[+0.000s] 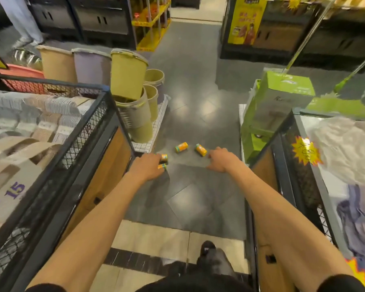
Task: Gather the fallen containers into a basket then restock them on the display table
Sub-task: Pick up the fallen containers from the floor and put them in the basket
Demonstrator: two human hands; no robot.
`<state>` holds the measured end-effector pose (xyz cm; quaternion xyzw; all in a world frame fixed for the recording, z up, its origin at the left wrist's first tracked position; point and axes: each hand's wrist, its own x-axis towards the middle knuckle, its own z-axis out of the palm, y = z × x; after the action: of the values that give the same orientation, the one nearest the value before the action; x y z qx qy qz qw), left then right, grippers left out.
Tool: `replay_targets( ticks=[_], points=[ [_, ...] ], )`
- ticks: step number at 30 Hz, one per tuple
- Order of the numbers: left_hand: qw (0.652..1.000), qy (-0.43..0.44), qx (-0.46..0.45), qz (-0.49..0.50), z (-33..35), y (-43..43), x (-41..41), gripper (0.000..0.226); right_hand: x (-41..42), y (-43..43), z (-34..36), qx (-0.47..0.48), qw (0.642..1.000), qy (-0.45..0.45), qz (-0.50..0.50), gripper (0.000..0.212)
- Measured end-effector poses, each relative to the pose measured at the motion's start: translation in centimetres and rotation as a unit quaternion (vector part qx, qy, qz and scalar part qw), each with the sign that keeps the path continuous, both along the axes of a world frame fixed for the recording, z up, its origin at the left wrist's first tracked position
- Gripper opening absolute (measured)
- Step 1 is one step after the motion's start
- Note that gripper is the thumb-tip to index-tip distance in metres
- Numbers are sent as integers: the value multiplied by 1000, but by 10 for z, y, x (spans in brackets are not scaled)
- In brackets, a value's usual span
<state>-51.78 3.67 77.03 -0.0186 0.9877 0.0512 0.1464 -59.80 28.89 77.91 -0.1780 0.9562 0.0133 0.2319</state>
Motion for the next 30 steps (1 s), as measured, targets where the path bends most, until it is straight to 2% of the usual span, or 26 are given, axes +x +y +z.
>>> replay_targets(
  ticks=[6,10,15,21,30],
  points=[
    [1000,-20,8,7,-21,1,-101,35,-112,18,-19,-11,1000,-17,-8,53],
    [999,-43,14,21,-30,8,-181,39,-199,28,-32,-20,999,-29,-7,54],
    [995,-79,27,62,-45,15,-263,39,-294,27,-41,-20,998,-56,30,52],
    [984,-93,69,136,-65,10,-315,41,-375,2,-62,-25,993,-91,78,44],
    [971,-137,103,165,-126,-31,-375,43,-454,-52,-109,-5,987,-132,93,46]
  ],
)
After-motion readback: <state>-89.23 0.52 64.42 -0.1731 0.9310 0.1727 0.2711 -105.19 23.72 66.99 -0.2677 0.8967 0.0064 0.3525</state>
